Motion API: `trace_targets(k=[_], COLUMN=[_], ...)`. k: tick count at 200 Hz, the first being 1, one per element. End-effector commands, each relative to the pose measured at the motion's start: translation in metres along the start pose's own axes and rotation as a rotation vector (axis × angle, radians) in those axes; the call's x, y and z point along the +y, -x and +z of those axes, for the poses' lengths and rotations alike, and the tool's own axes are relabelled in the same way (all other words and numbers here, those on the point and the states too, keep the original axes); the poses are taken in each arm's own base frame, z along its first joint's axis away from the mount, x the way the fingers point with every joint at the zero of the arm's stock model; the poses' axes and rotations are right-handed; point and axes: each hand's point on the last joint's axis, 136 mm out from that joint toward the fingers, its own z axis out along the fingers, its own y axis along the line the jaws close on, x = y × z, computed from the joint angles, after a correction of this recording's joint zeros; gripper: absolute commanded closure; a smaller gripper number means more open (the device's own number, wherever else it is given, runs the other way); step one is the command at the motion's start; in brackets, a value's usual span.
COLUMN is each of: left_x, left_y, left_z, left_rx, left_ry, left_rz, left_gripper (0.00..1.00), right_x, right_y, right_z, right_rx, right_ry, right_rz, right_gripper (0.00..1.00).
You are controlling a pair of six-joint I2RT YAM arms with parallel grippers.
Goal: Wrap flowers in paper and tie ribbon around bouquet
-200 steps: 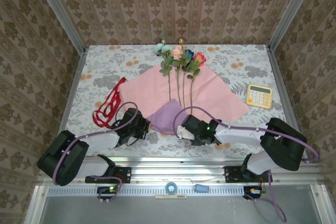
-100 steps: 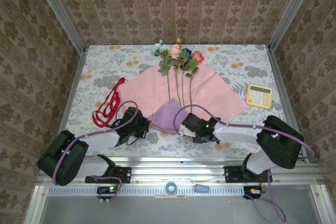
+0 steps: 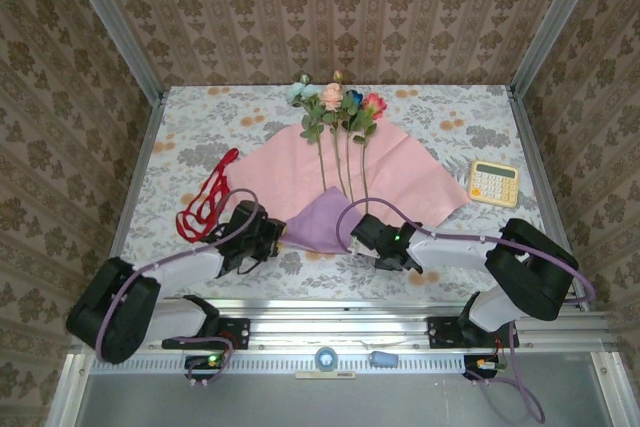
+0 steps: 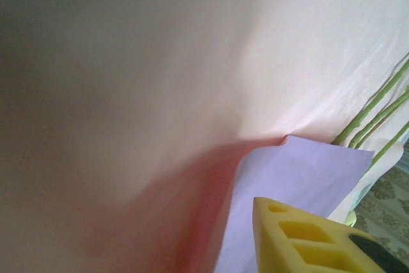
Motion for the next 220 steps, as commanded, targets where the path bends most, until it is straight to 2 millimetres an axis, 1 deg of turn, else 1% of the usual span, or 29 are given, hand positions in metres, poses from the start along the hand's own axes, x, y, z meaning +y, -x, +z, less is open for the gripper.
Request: trace_targets(k=[1, 9, 25, 42, 49, 57, 62, 68, 76, 83, 92, 94, 108, 121, 138, 147, 158, 168, 176, 186, 195, 201, 203, 210, 220], left_x=[0.019, 0.023, 0.027, 0.023, 0.02, 0.018, 0.016, 0.016, 0.014, 0.013, 0.012, 0.012, 0.012, 0.011, 0.011, 0.01, 0.008, 0.006, 0.005, 0.005, 0.004, 0.004, 0.003, 0.002, 0.001], left_y=[0.016, 0.02, 0.027, 0.031, 0.031, 0.031, 0.03, 0.03, 0.029, 0.028, 0.028, 0.027, 0.026, 0.024, 0.023, 0.021, 0.02, 0.018, 0.017, 0.016, 0.015, 0.014, 0.014, 0.013, 0.011], left_z=[-0.012, -0.014, -0.017, -0.017, -0.017, -0.016, -0.016, -0.017, -0.018, -0.019, -0.021, -0.021, -0.023, -0.024, -0.024, -0.025, -0.026, -0.027, -0.027, -0.028, -0.029, -0.03, -0.031, -0.033, -0.036], left_rx=[-0.05, -0.055, -0.066, -0.079, -0.077, -0.075, -0.071, -0.069, -0.067, -0.068, -0.069, -0.069, -0.069, -0.07, -0.072, -0.075, -0.082, -0.086, -0.088, -0.094, -0.1, -0.104, -0.107, -0.113, -0.124], left_ry=[0.063, 0.064, 0.065, 0.048, 0.039, 0.033, 0.033, 0.037, 0.037, 0.041, 0.041, 0.04, 0.043, 0.039, 0.045, 0.047, 0.051, 0.052, 0.054, 0.06, 0.064, 0.067, 0.068, 0.07, 0.078], left_rz=[0.041, 0.044, 0.055, 0.087, 0.1, 0.111, 0.119, 0.124, 0.136, 0.144, 0.152, 0.153, 0.159, 0.167, 0.176, 0.185, 0.201, 0.216, 0.224, 0.236, 0.25, 0.257, 0.263, 0.277, 0.296], left_gripper=[0.63, 0.66, 0.8, 0.95, 1.0, 1.0, 1.0, 1.0, 1.0, 1.0, 1.0, 1.0, 1.0, 1.0, 1.0, 1.0, 1.0, 1.0, 1.0, 1.0, 1.0, 1.0, 1.0, 1.0, 1.0], right_x=[-0.006, -0.007, -0.008, -0.01, -0.011, -0.013, -0.014, -0.017, -0.02, -0.024, -0.027, -0.031, -0.039, -0.047, -0.052, -0.054, -0.053, -0.051, -0.049, -0.045, -0.035, -0.031, -0.025, -0.016, -0.009], right_y=[-0.012, -0.013, -0.013, -0.01, -0.009, -0.007, -0.006, -0.005, -0.002, 0.0, 0.002, 0.003, 0.012, 0.022, 0.042, 0.054, 0.068, 0.082, 0.092, 0.105, 0.118, 0.127, 0.129, 0.134, 0.14], right_z=[0.001, 0.001, 0.002, 0.002, 0.002, 0.001, -0.001, -0.003, -0.009, -0.015, -0.022, -0.028, -0.05, -0.075, -0.11, -0.123, -0.132, -0.134, -0.131, -0.124, -0.114, -0.113, -0.104, -0.091, -0.077], right_rx=[0.042, 0.043, 0.043, 0.037, 0.033, 0.026, 0.02, 0.014, -0.002, -0.021, -0.043, -0.065, -0.151, -0.252, -0.399, -0.46, -0.507, -0.528, -0.523, -0.489, -0.43, -0.404, -0.365, -0.281, -0.208], right_ry=[-0.029, -0.029, -0.025, -0.025, -0.027, -0.03, -0.034, -0.038, -0.042, -0.042, -0.033, -0.042, -0.011, 0.019, 0.114, 0.167, 0.251, 0.324, 0.385, 0.462, 0.554, 0.611, 0.627, 0.661, 0.685], right_rz=[0.023, 0.029, 0.042, 0.05, 0.058, 0.071, 0.083, 0.099, 0.127, 0.159, 0.198, 0.216, 0.296, 0.385, 0.52, 0.595, 0.703, 0.794, 0.877, 0.993, 1.065, 1.093, 1.101, 1.132, 1.177], right_gripper=[1.0, 1.0, 1.0, 1.0, 1.0, 0.89, 0.81, 0.68, 0.57, 0.52, 0.48, 0.47, 0.43, 0.38, 0.36, 0.37, 0.4, 0.49, 0.56, 0.63, 0.7, 0.76, 0.78, 0.84, 0.88])
